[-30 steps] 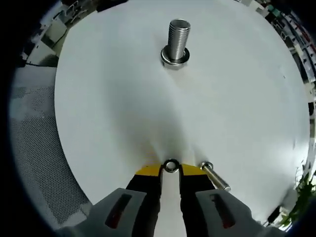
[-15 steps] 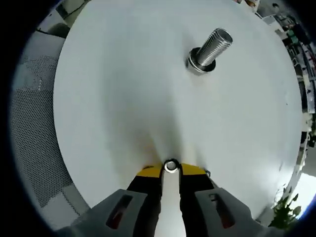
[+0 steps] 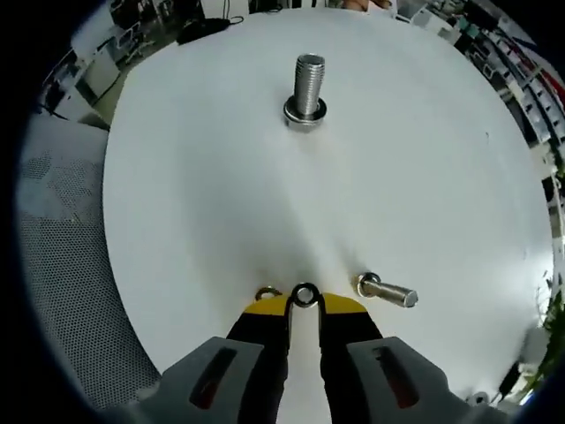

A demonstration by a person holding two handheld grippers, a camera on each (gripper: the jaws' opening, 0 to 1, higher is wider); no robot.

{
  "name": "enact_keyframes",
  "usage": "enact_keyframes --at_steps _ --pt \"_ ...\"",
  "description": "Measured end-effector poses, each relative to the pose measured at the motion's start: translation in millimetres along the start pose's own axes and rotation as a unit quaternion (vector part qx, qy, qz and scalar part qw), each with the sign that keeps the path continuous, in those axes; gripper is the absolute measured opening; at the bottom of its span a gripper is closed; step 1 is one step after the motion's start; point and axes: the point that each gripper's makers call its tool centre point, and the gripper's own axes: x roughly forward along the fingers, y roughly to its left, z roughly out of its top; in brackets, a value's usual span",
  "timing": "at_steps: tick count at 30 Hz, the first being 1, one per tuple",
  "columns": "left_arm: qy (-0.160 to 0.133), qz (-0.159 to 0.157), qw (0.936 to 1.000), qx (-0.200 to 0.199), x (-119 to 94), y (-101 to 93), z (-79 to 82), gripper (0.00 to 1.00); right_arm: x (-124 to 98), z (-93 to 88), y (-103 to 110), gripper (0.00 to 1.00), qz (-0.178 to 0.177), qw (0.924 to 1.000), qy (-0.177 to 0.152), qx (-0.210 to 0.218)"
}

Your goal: Place the washer onto the threaded stud by aligning its center hole with the stud, sliding it down to the base, and recovering from edge contact or off-axis alignment until the washer reaches the visible bottom stop.

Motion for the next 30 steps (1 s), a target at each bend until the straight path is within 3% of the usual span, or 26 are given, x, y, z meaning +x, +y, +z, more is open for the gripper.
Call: enact_keyframes --at_steps 6,9,17,30 --pt "0.003 0.001 1.0 -0.003 0 1.3 -1.2 0.17 -15 -7.4 -14 0.14 -0.004 0.9982 -0.025 0.054" --pt "0.003 0.003 1.0 -0.001 1 1.7 -1.0 0.17 -24 -5.4 -19 0.14 -0.008 0.9947 -0.053 0.088" --pt "0.006 0.008 0.9999 -0.004 1 3.5 -2.2 0.17 -40 -7.6 -32 0.14 -0.021 0.9915 -0.077 0.103" --pt "0.006 0.014 0.9999 0.0 0 3.9 -1.3 0.17 -66 16.8 -44 0.14 -0.058 0.9856 -0.136 0.083"
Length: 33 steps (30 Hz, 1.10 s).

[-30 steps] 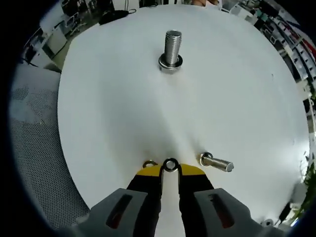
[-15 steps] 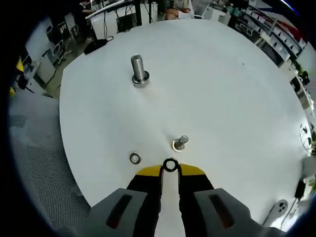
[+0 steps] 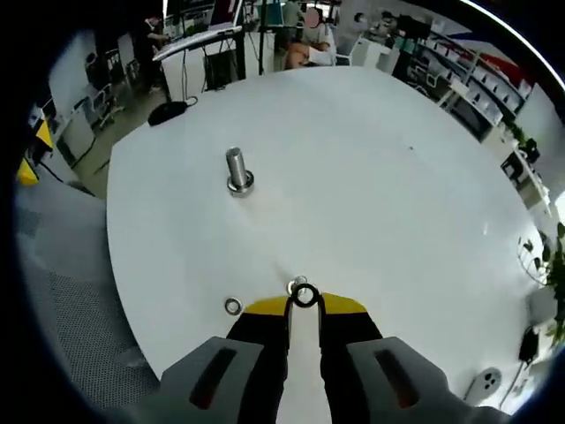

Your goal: Place the washer onto the threaded stud by aligning its center hole with the stud, sliding it down to the base, and recovering from edge contact or off-axis alignment until the washer reaches the visible bottom stop.

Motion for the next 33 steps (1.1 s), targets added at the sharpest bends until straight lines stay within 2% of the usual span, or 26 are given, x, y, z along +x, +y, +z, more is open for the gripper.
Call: enact_keyframes --at_steps 14,30,31,32,33 --pt "0.0 -0.001 1.0 0.002 0 -0.2 -0.6 0.17 13 7.5 2 0.14 0.01 0.9999 0.007 -0.007" --pt "0.003 -0.009 1.0 0.002 1 -2.4 -1.7 0.17 25 -1.1 3 0.14 0.018 0.9992 0.033 -0.011" --pt "0.005 -0.01 0.9999 0.003 2 -2.7 -2.2 0.17 27 -3.0 2 0.13 0.019 0.9991 0.036 -0.009" --pt "0.006 -0.01 0.9999 0.003 2 -2.9 -2.6 0.17 28 -5.2 2 0.03 0.021 0.9989 0.04 -0.009" --pt "0.006 -0.011 0.9999 0.003 2 -3.0 -2.7 0.17 28 -6.8 5 0.03 0.038 0.9977 0.045 -0.035"
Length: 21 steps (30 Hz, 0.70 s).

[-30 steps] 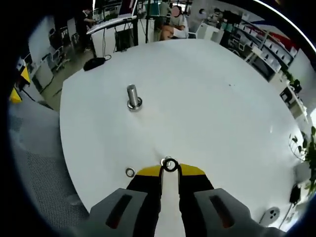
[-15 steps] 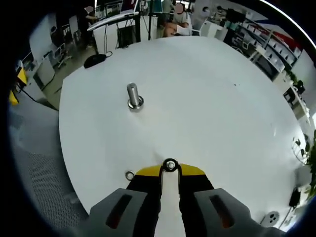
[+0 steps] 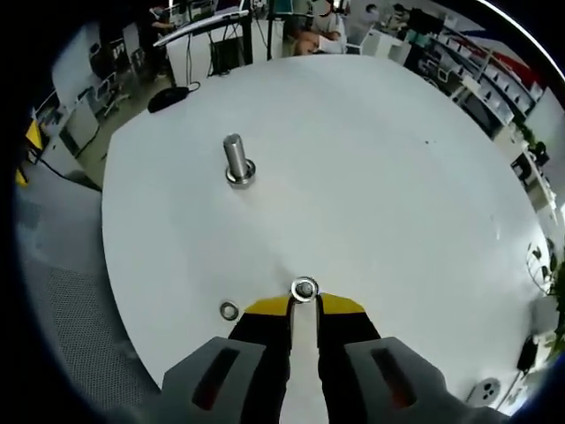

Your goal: Place the washer onto the threaded stud by aligning its center hole with the stud, sliding it down to the base, and recovering from edge contact or off-axis alignment until the washer reaches the visible bottom stop.

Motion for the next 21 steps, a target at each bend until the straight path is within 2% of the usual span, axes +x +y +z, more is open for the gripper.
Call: enact_keyframes --at_steps 1,5,7,11,15,21 --pt "0.0 0.0 1.0 0.0 0 -0.2 0.1 0.17 2 0.7 -4 0.03 -0.016 0.9996 -0.008 0.024" --pt "-0.002 -0.001 1.0 -0.002 0 0.4 0.4 0.17 9 -9.4 -1 0.04 -0.013 0.9994 0.013 0.028" --pt "-0.002 0.0 1.0 -0.004 0 0.8 0.4 0.17 10 -10.5 2 0.04 -0.006 0.9989 0.005 0.046" --pt "-0.002 0.001 1.0 -0.004 0 1.0 0.5 0.17 14 -18.9 3 0.04 -0.005 0.999 0.015 0.043" --pt "-0.001 0.0 1.0 -0.005 0 0.9 -0.2 0.17 14 -18.0 3 0.04 -0.007 0.999 0.015 0.043" --pt "-0.001 0.002 1.0 -0.007 0 2.0 -0.3 0.17 14 -4.9 -1 0.05 -0.014 0.9993 0.003 0.034"
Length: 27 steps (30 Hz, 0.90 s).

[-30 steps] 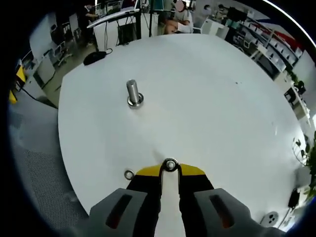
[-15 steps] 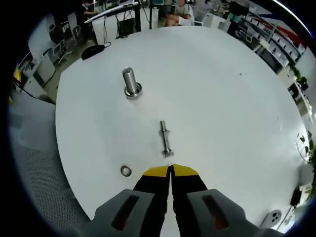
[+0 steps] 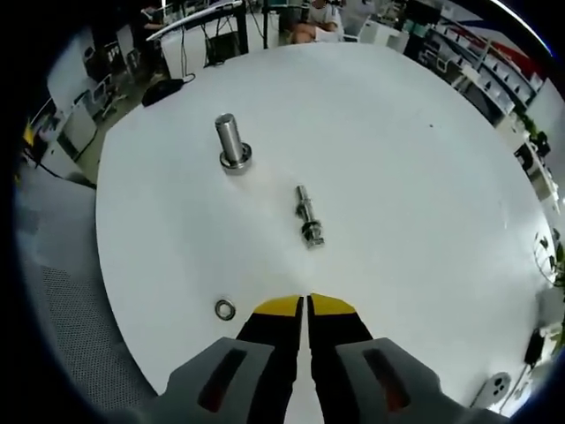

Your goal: Place the washer onto the threaded stud by aligning its center hole with the stud, sliding it down to the base, and recovering from edge contact or off-axis alignment until the washer reaches the visible bottom stop.

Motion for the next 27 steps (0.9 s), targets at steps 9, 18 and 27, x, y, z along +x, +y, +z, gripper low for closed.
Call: enact_keyframes --at_steps 9,18,27 --pt "0.0 0.0 1.0 0.001 0 0.0 0.1 0.17 1 21.2 -6 0.07 -0.011 0.9997 -0.019 -0.007" --pt "0.0 -0.001 1.0 0.001 0 -0.5 0.3 0.17 10 39.8 -9 0.11 -0.016 0.9993 -0.028 -0.017" --pt "-0.003 -0.003 1.0 -0.004 -1 0.3 0.4 0.17 28 67.5 -3 0.12 -0.011 0.999 -0.032 -0.028"
